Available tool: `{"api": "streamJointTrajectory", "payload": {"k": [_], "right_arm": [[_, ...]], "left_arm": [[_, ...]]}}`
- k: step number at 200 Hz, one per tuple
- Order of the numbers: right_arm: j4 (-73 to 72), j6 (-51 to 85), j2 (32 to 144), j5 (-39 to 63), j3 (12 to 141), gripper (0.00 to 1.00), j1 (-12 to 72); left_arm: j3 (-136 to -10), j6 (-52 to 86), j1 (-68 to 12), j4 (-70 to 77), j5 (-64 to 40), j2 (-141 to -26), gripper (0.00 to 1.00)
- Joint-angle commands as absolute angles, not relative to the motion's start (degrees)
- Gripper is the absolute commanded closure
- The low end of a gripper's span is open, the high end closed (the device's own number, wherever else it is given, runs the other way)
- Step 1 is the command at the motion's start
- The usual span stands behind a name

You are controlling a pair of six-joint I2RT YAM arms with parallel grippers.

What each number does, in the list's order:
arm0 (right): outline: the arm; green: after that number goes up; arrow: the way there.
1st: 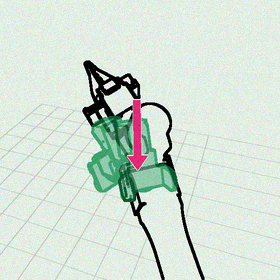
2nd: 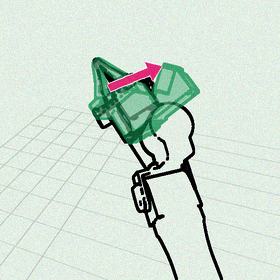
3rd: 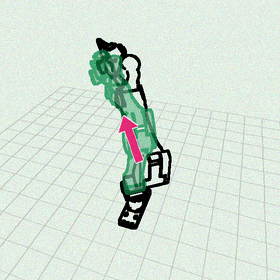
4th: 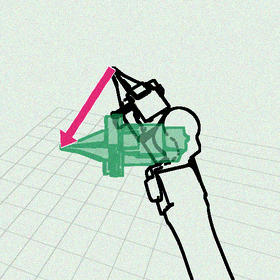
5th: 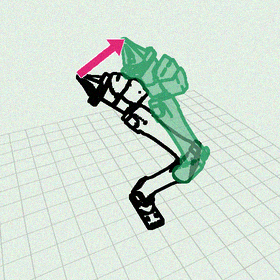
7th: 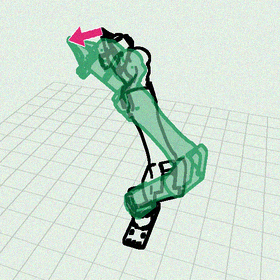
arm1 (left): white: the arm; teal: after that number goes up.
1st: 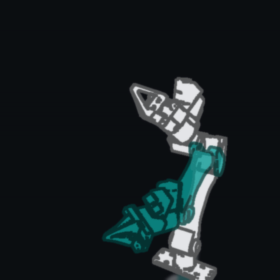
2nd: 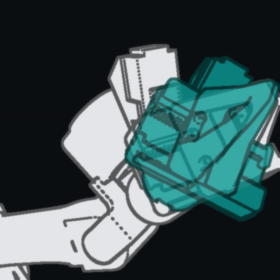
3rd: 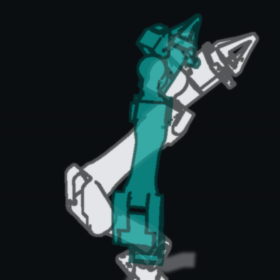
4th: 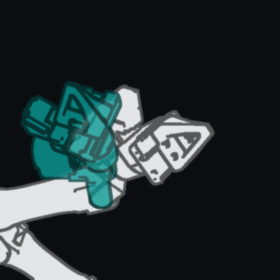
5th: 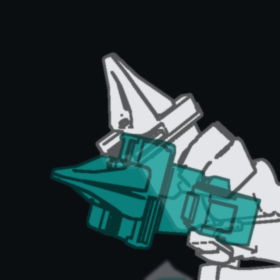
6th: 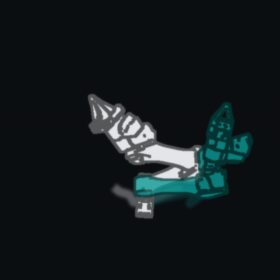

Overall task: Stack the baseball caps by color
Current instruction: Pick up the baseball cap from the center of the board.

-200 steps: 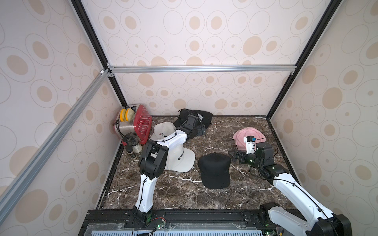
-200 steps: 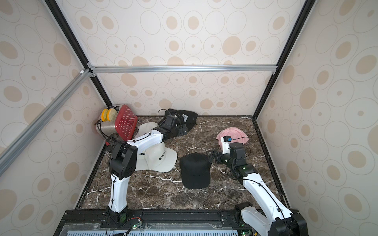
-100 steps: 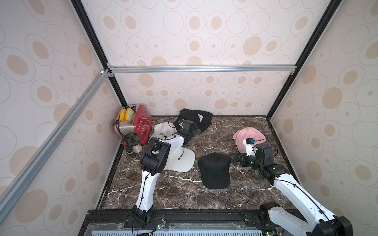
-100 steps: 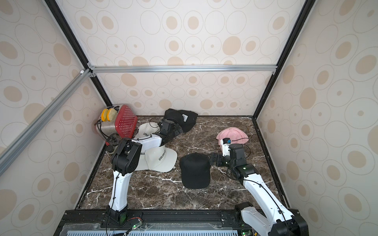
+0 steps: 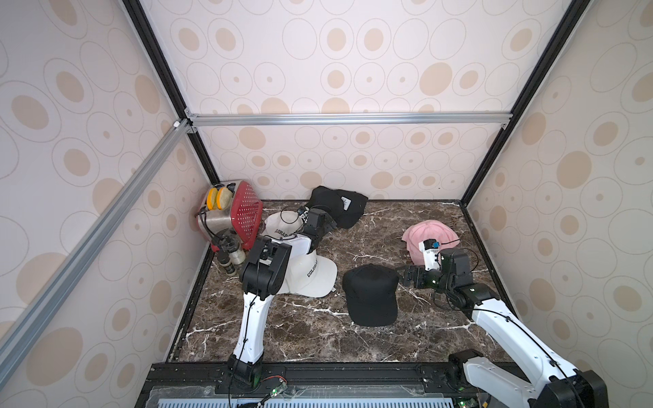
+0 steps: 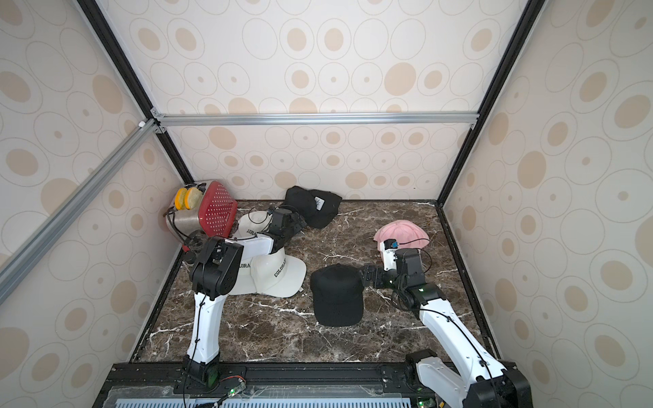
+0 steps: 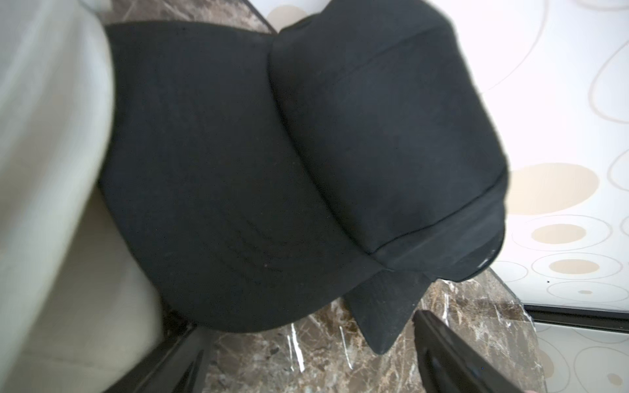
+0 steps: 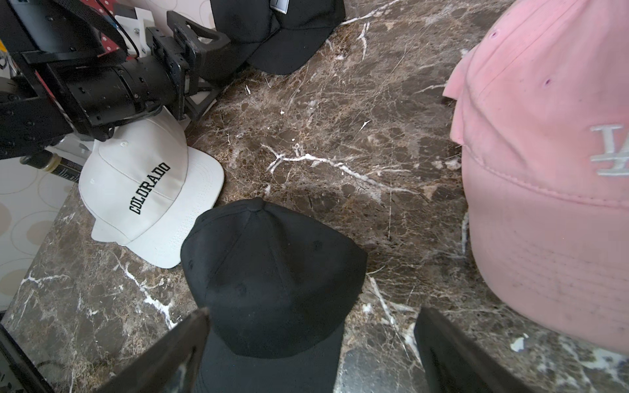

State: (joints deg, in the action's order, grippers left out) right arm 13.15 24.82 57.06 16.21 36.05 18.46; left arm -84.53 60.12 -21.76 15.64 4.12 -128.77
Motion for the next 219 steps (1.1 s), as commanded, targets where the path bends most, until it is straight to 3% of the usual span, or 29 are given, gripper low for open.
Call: {"api": "streamJointTrajectory", "payload": {"k": [1, 34, 63, 101, 169, 187, 219], "right_arm": [[14.23, 24.34, 57.77, 16.73, 37.66, 0.01, 18.40], [14.30, 24.33, 58.77, 17.23, 38.04, 0.01, 18.42], [14.57, 24.30, 59.41, 17.86, 38.44, 0.01, 18.45], [14.59, 24.43, 59.68, 17.98, 38.59, 0.01, 18.38], [15.00, 25.06, 60.03, 18.69, 38.92, 0.02, 18.40], [15.01, 25.03, 60.03, 18.39, 38.89, 0.02, 18.43], [14.83, 25.18, 60.01, 18.59, 39.09, 0.02, 18.44]], "left_arm": [[-84.16, 63.13, -21.47, 17.07, 4.08, -130.14, 0.08], [-80.99, 64.22, -20.82, 20.43, 6.76, -129.34, 0.07], [-84.61, 64.27, -19.12, 22.74, 3.63, -132.91, 0.15], [-86.03, 62.21, -19.07, 27.04, 2.86, -133.75, 0.46], [-87.66, 61.40, -19.07, 32.55, -0.31, -134.50, 0.82], [-86.69, 62.27, -19.06, 34.46, -1.39, -133.83, 1.00], [-84.16, 63.60, -19.08, 38.77, -2.03, -131.60, 1.00]]}}
